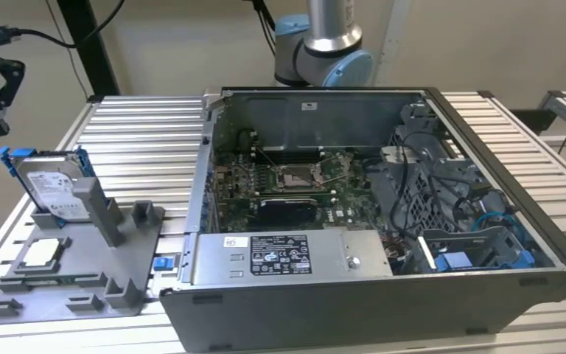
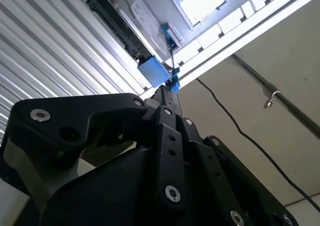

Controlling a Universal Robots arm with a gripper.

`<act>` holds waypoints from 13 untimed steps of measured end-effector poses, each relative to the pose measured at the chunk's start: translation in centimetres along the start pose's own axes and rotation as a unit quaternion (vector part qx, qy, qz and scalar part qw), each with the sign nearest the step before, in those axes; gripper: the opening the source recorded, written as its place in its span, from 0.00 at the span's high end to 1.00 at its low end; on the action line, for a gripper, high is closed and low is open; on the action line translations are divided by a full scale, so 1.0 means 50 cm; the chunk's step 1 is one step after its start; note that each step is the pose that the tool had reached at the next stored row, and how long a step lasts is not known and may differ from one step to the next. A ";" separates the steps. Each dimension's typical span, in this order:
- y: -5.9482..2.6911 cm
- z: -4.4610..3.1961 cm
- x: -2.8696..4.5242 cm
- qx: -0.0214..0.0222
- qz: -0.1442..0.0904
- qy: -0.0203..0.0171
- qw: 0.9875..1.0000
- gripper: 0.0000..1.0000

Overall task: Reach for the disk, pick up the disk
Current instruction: 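Pick up the disk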

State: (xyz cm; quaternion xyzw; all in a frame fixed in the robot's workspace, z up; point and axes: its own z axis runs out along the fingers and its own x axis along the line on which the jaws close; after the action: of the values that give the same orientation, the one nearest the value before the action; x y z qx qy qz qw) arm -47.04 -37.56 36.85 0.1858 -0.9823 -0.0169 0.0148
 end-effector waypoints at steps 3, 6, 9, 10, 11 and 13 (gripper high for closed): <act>0.000 0.000 0.000 0.000 -0.019 0.001 1.000 1.00; 0.000 0.000 0.000 0.001 -0.039 0.002 0.999 1.00; 0.000 0.000 0.000 0.002 -0.061 0.002 0.998 1.00; 0.000 0.000 0.001 0.002 -0.068 0.003 0.998 1.00; 0.000 0.000 0.001 0.002 -0.075 0.003 0.997 1.00; 0.000 0.000 0.001 0.002 -0.090 0.004 0.996 1.00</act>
State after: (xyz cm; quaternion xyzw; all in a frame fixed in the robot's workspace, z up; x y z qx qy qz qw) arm -47.08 -37.56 36.86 0.2739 -0.9615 -0.0150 0.0164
